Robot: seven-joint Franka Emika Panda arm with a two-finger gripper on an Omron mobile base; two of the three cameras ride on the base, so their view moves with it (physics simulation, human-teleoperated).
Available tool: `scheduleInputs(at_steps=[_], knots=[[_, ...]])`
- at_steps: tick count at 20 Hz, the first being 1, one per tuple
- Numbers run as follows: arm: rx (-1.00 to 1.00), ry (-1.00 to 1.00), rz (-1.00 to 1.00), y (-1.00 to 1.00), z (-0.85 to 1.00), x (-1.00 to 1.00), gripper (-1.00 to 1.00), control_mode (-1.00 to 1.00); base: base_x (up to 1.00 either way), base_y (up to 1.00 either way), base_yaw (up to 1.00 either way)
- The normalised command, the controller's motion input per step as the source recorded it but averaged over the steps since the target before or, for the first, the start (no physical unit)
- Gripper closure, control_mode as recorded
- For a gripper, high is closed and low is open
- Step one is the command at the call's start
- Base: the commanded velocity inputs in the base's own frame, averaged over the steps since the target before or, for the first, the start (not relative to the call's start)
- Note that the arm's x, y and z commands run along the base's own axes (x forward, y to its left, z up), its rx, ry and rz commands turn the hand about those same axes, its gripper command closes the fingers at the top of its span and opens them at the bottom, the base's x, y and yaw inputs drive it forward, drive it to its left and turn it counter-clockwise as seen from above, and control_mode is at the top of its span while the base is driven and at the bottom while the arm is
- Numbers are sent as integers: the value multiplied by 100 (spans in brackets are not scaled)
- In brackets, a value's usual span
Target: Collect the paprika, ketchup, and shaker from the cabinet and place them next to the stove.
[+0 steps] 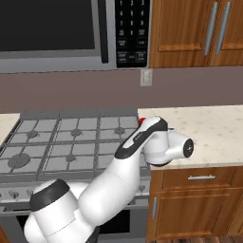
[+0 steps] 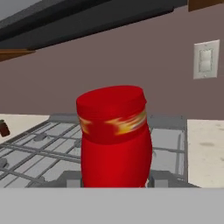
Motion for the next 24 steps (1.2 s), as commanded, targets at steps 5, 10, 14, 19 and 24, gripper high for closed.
scheduleInputs(at_steps=[5, 10, 14, 19, 24], knots=[[-2, 0, 0, -7, -33, 41, 100, -100, 0, 0, 0], [-2, 0, 0, -11, -30, 41, 100, -100, 0, 0, 0], [0, 0, 0, -9, -26, 30, 100, -100, 0, 0, 0], [0, 0, 0, -10, -26, 27, 100, -100, 0, 0, 0], [0, 0, 0, -8, -29, 25, 100, -100, 0, 0, 0]])
